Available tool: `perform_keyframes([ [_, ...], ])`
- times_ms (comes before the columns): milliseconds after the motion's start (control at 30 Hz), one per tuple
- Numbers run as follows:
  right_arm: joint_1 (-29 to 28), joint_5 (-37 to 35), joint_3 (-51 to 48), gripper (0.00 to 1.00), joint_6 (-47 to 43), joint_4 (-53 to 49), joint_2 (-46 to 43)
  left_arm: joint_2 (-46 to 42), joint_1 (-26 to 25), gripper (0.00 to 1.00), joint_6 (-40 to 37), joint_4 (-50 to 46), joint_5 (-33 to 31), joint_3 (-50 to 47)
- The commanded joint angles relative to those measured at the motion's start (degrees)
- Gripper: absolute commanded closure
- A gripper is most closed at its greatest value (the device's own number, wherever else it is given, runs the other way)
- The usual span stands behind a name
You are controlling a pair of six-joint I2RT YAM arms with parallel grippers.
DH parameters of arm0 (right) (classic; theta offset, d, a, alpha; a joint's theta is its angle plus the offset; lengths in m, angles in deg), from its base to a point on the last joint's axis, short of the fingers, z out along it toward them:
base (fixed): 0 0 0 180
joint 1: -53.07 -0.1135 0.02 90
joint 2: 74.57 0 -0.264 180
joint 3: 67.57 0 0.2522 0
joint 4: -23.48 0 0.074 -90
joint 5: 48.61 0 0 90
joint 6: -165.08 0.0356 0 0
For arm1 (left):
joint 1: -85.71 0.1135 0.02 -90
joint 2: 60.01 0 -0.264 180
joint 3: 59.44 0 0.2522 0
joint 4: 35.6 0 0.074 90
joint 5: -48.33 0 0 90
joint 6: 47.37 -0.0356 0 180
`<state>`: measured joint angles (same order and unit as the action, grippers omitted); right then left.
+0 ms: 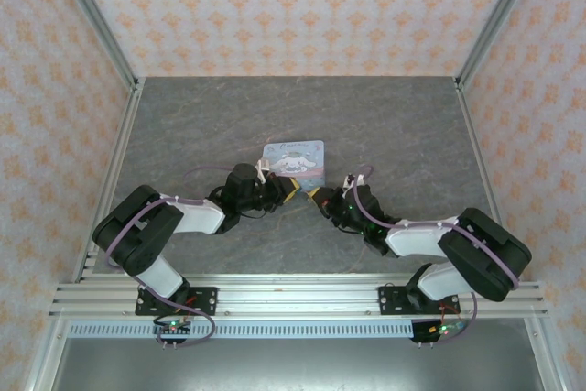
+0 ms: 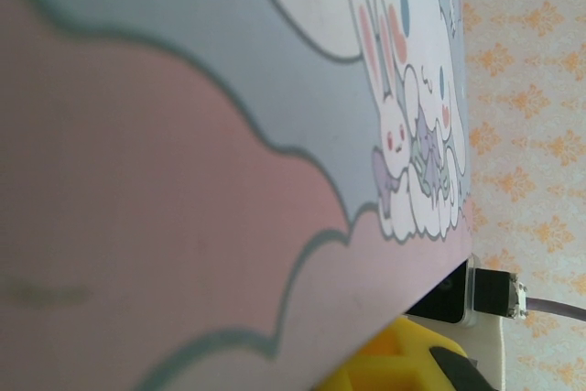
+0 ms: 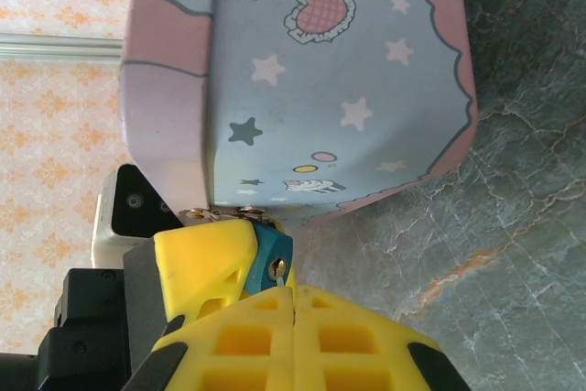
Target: Unlock the padlock with the key
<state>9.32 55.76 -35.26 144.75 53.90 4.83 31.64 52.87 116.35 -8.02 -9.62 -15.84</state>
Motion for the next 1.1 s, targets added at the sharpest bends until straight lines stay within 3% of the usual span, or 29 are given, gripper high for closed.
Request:
perform_keyframes([
  [0, -0.44, -0.07, 2.17, 1.00, -0.08, 0.46, 1.51, -1.63, 0.41, 1.00, 0.56, 0.68, -1.29, -0.14],
  [1067, -0.46, 2.06, 7.20, 1.00, 0.64, 1.81, 5.91, -1.49, 0.43, 1.00, 2.15, 1.17, -1.46, -0.39],
])
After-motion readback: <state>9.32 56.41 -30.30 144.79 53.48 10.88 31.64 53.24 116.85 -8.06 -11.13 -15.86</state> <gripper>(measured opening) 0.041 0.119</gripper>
